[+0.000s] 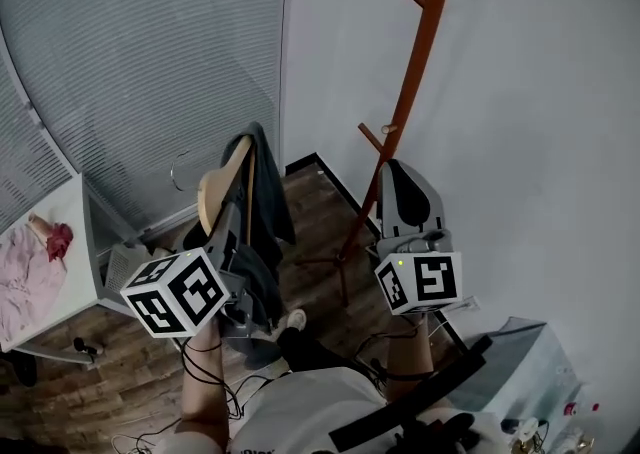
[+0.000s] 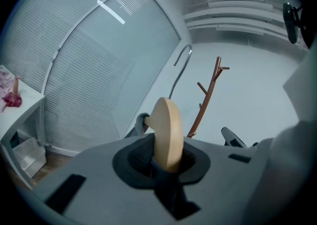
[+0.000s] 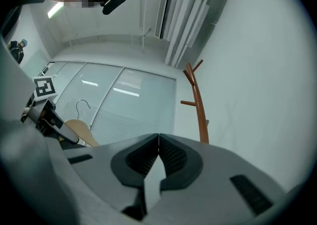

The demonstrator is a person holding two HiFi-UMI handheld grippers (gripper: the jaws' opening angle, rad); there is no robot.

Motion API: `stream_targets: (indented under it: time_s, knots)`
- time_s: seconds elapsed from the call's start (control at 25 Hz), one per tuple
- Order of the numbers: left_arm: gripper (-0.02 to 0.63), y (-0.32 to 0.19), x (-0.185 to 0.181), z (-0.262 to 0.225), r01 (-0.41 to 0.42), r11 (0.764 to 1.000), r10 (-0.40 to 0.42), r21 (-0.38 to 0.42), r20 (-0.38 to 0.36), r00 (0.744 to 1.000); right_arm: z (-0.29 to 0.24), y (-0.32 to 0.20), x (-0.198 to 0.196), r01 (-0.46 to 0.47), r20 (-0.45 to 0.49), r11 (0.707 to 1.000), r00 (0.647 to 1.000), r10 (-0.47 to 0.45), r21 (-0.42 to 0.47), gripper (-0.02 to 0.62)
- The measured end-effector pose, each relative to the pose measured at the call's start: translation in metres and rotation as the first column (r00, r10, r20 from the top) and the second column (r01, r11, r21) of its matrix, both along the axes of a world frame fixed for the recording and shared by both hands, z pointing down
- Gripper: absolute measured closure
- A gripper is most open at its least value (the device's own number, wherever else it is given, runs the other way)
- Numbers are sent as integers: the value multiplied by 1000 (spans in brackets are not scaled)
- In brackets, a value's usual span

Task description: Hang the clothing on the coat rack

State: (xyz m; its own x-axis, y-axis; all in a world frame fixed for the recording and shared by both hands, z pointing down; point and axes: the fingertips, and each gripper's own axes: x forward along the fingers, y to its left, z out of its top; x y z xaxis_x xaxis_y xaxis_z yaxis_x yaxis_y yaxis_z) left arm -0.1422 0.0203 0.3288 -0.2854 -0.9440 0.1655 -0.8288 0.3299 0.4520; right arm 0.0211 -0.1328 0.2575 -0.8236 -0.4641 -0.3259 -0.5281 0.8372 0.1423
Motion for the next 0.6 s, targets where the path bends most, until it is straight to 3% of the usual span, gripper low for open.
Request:
stream_targets:
  time_s: [0.2, 0.6]
  knots:
    - [548, -38, -23, -11, -62, 998, 62, -1, 12, 998, -19, -28, -20, -35, 29, 999, 999, 34, 29, 575]
    - [548, -132, -50, -44, -192, 981, 191, 28, 29, 981, -39, -98, -24, -202, 76, 978, 977, 198, 55, 575]
